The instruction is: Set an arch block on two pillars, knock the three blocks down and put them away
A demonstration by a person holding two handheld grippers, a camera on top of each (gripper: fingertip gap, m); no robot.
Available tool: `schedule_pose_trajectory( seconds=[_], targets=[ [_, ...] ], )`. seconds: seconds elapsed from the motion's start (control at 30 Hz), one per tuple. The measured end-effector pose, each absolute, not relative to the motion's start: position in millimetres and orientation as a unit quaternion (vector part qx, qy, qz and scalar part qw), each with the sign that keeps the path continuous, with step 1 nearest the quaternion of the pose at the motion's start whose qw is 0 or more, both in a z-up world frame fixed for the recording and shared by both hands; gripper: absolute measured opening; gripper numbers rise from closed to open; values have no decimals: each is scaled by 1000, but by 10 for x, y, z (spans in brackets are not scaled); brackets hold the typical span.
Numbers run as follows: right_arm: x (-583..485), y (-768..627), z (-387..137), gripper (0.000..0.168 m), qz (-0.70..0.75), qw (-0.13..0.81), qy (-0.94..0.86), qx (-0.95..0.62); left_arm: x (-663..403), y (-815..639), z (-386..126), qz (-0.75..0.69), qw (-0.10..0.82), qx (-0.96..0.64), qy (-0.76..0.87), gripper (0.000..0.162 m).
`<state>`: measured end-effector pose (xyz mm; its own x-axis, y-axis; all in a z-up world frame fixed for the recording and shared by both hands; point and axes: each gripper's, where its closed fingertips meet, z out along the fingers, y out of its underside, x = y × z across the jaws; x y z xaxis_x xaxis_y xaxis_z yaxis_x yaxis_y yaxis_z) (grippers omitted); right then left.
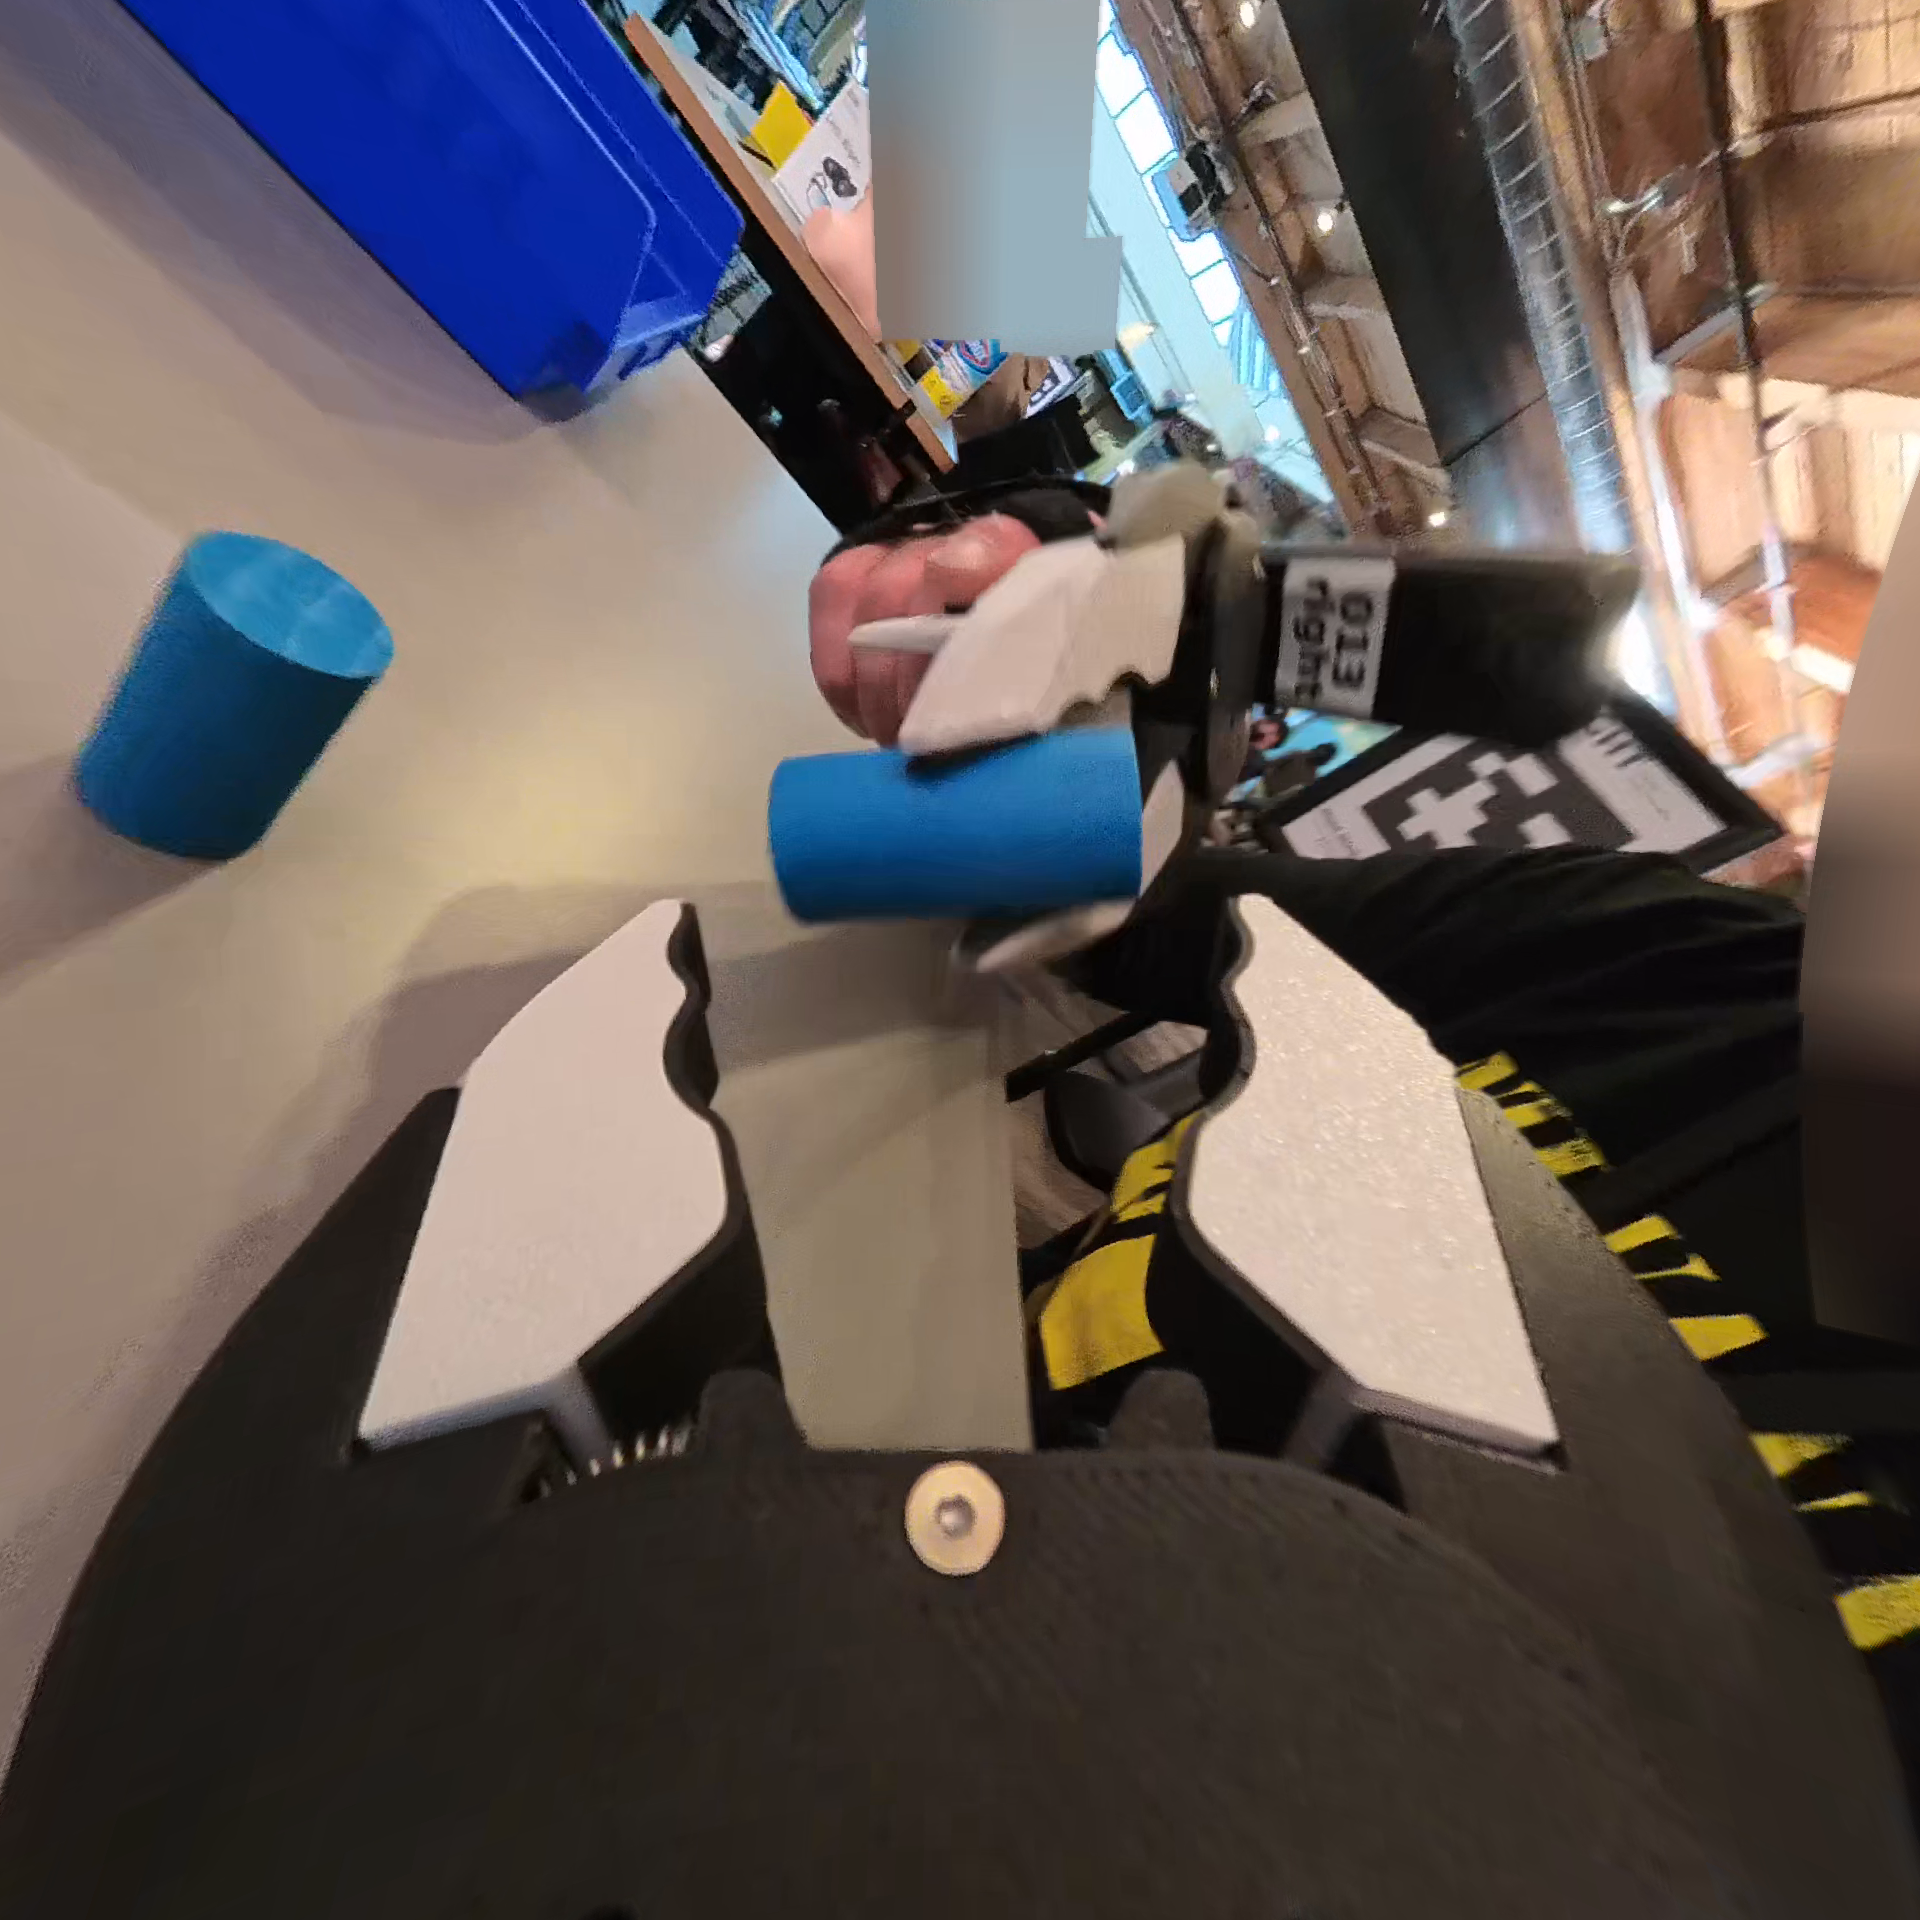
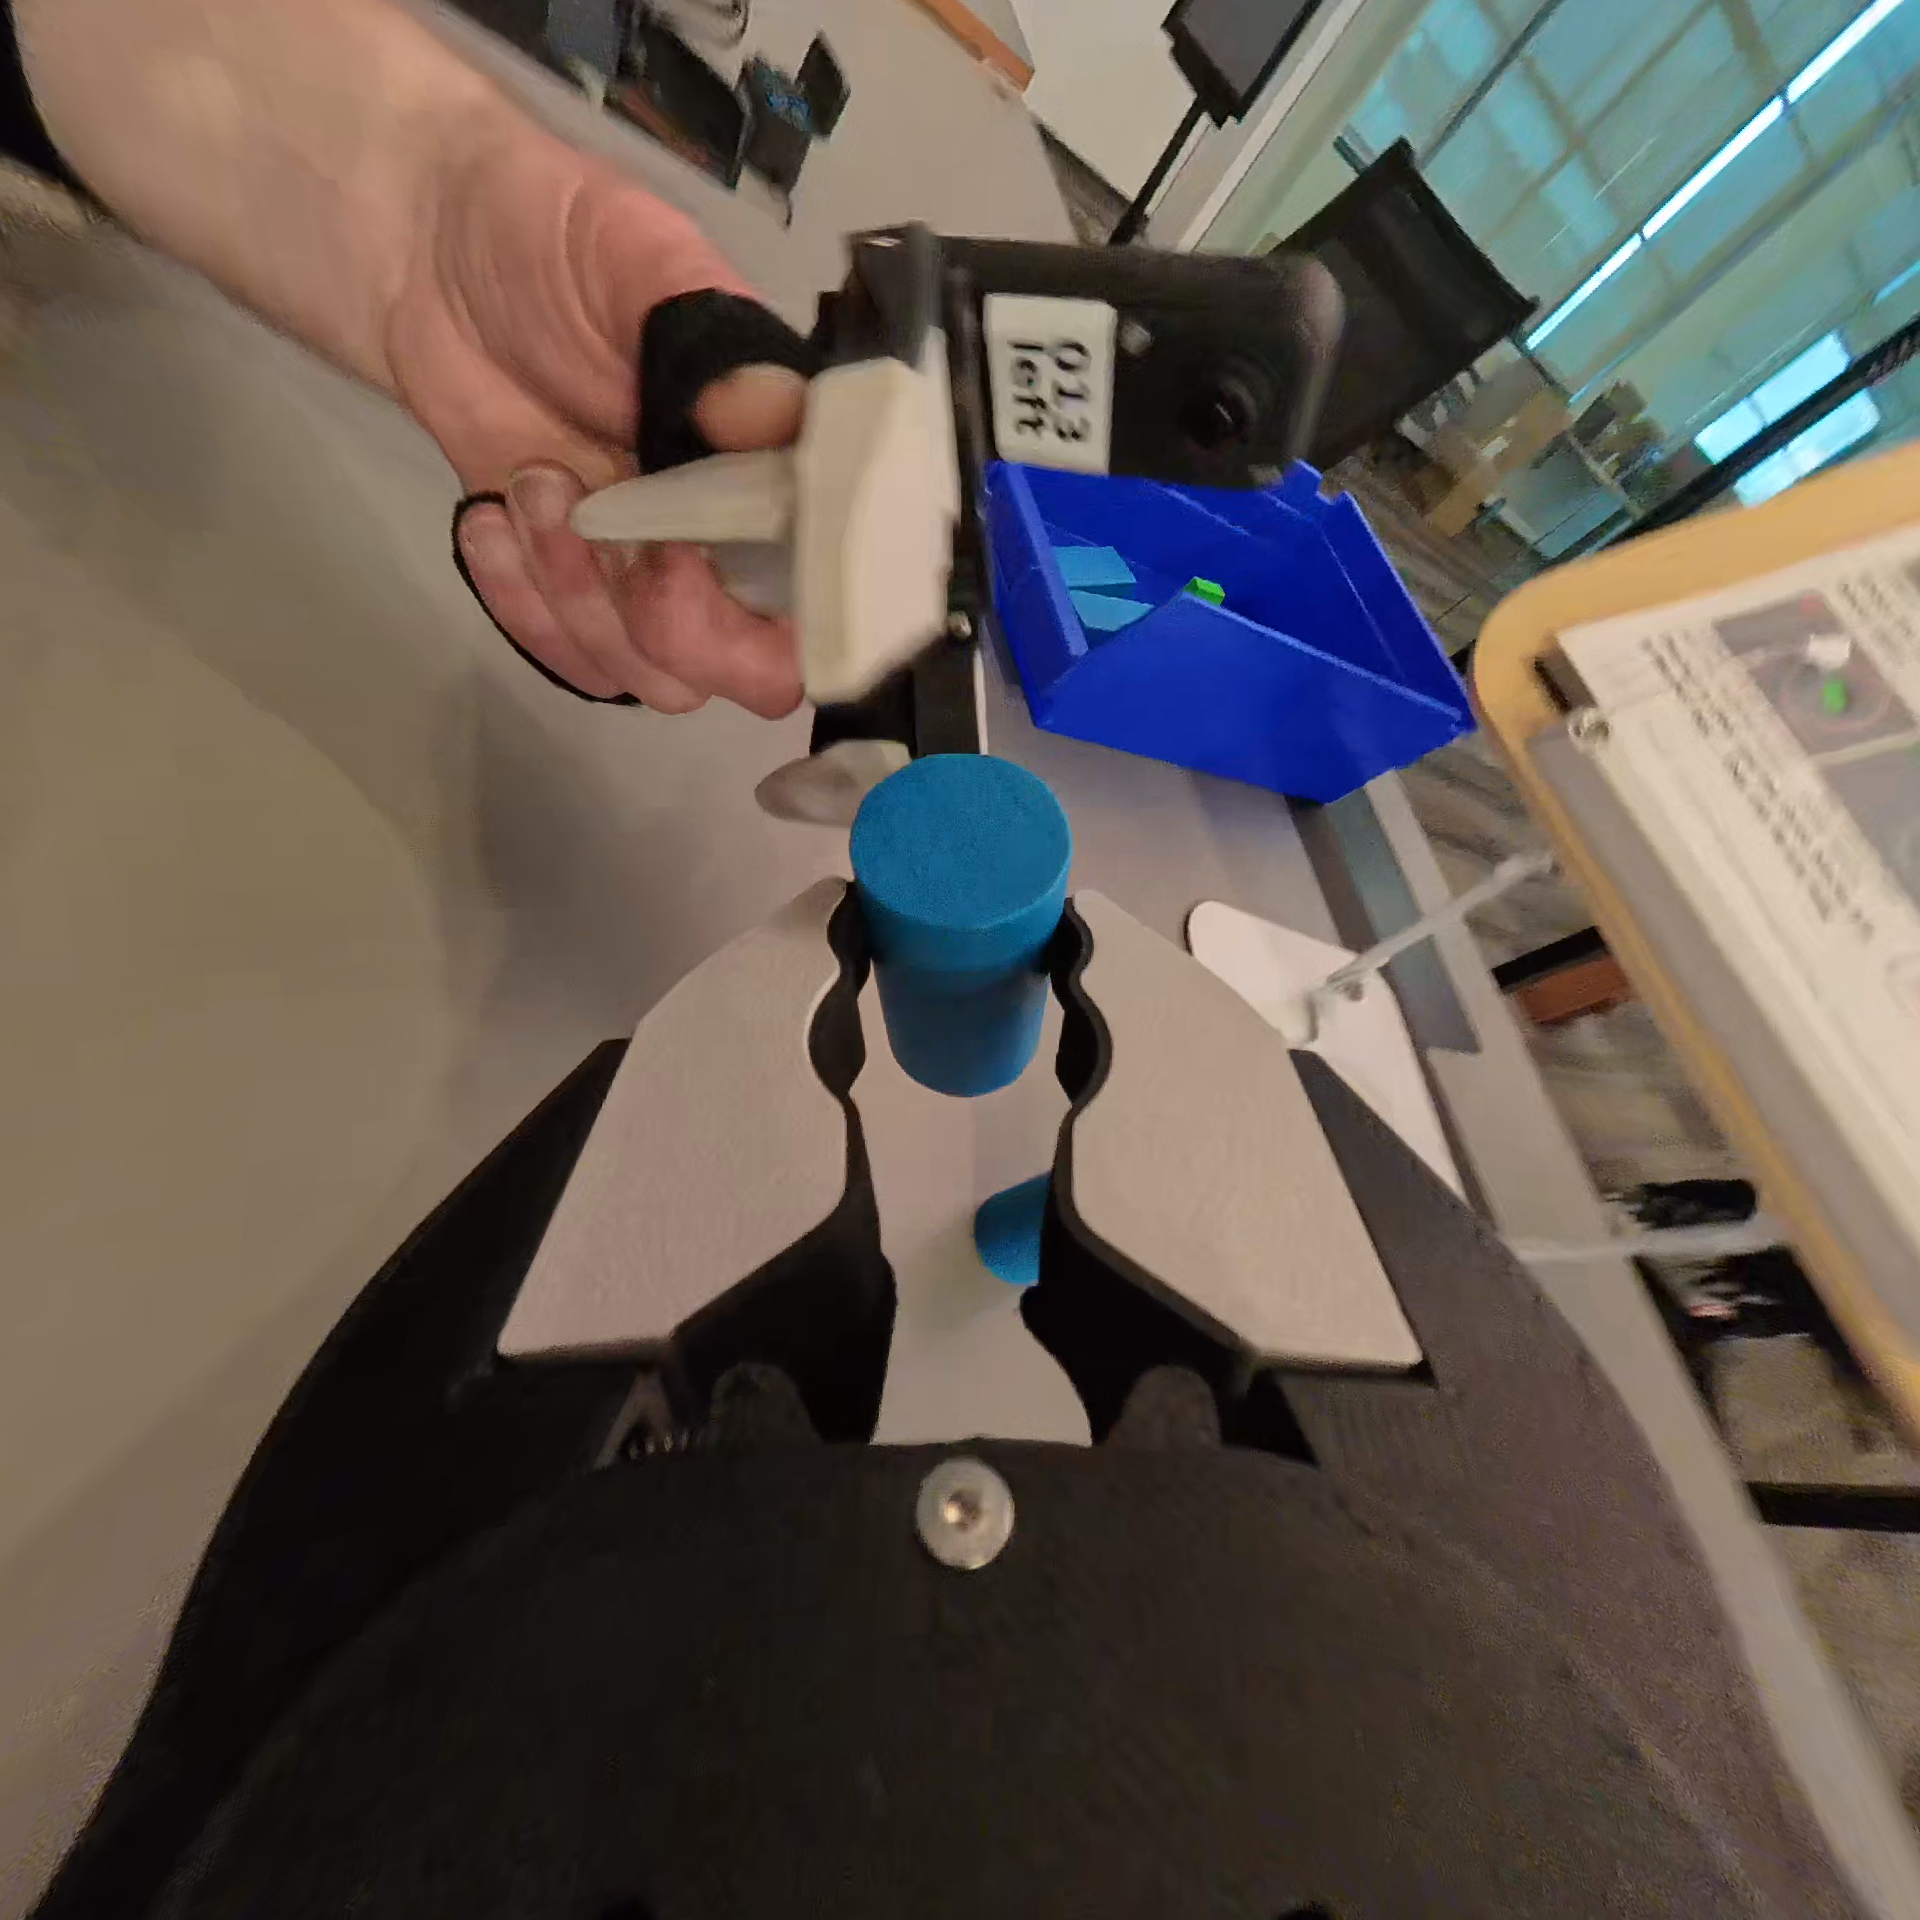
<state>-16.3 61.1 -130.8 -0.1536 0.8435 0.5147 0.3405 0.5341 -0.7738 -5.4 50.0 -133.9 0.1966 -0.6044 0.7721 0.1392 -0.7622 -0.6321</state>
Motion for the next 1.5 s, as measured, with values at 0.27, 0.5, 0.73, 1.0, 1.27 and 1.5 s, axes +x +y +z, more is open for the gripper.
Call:
schedule_pose_trajectory(
  seconds=[0.27, 0.5, 0.73, 1.0, 1.27, 1.5],
  targets=[
    [415, 1467, -1850, 34, 351, 384, -631, -576, -526, 790, -1572, -564, 357, -731, 140, 76],
    [527, 1712, -2340, 34, 305, 326, -634, -631, -547, 823, -1761, -548, 360, -741, 147, 74],
    [567, 1732, -2348, 34, 323, 317, -621, -640, -522, 827, -1886, -543, 347, -749, 153, 73],
    [531, 1720, -2396, 34, 315, 305, -629, -642, -506, 816, -1906, -542, 344, -750, 161, 72],
    [413, 1697, -2397, 34, 316, 304, -637, -634, -494, 817, -1911, -541, 345, -749, 164, 72],
    [437, 1685, -2346, 65, 333, 309, -629, -630, -604, 777, -1678, -494, 385, -752, 209, 74]
  ],
)
